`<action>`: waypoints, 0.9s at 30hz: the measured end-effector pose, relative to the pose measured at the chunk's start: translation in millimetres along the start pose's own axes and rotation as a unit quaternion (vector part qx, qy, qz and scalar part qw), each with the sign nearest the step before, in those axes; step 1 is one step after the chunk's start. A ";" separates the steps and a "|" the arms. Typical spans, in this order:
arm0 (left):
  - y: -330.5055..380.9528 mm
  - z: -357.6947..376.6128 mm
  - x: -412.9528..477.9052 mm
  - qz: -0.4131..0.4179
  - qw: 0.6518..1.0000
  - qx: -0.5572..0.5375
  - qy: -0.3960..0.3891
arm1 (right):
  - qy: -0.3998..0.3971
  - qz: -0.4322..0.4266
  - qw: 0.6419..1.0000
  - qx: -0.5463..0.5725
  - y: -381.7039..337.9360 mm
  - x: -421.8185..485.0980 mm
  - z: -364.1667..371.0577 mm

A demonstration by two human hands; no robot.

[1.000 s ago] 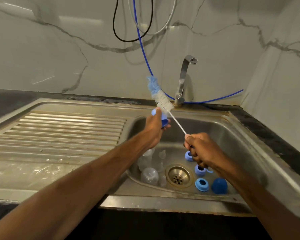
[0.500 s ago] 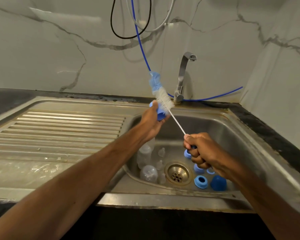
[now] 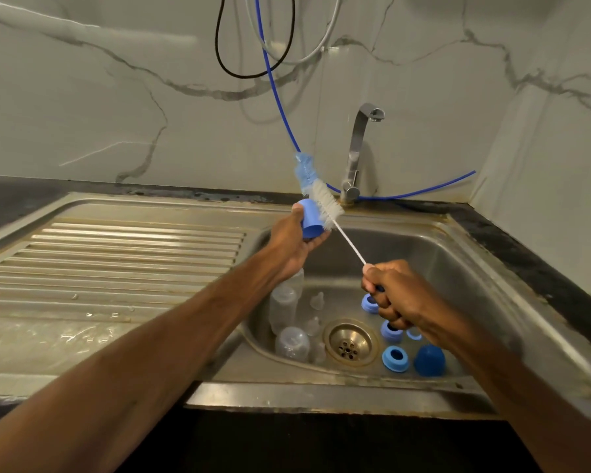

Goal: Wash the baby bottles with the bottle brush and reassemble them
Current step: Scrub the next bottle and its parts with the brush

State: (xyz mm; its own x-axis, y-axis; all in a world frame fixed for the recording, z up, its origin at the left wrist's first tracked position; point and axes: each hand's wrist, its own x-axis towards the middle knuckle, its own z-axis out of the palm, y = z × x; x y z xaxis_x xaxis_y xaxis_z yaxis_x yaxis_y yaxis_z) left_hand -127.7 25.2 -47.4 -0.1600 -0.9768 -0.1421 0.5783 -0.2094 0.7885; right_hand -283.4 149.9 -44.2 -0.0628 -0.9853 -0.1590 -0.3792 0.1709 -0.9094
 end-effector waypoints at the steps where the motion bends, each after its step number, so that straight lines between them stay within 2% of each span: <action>1: -2.2 4.0 -1.0 -0.009 1.000 -0.008 -0.007 | 0.008 0.000 1.000 0.003 -1.7 2.7 0.6; 6: 0.7 4.4 3.0 -0.016 1.000 -0.023 -0.009 | -0.003 0.003 1.000 0.013 0.5 -4.9 1.4; 14: -10.6 13.2 3.6 0.002 0.999 0.034 0.011 | 0.013 -0.013 0.999 0.028 -6.1 4.4 3.8; 17: -1.1 5.8 8.0 0.005 0.999 0.001 0.036 | -0.009 -0.012 1.000 0.018 -0.3 -1.8 5.3; 20: 3.6 -2.0 9.6 0.009 0.998 0.014 0.067 | -0.027 -0.012 1.000 -0.004 3.4 -5.1 8.2; 24: -12.1 9.6 3.4 0.012 0.998 0.045 0.031 | 0.012 -0.022 0.999 0.026 -4.8 4.4 6.1; 27: -9.4 11.0 4.4 0.020 1.000 -0.009 0.008 | 0.005 -0.019 0.999 0.039 -2.2 1.5 5.0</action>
State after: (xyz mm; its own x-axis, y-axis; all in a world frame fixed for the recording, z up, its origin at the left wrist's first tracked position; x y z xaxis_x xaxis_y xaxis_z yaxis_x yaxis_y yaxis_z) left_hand -142.7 23.4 -48.9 -0.1236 -0.9849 -0.1211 0.5989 -0.1713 0.7823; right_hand -278.1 148.1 -44.3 -0.0597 -0.9909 -0.1210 -0.3085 0.1336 -0.9418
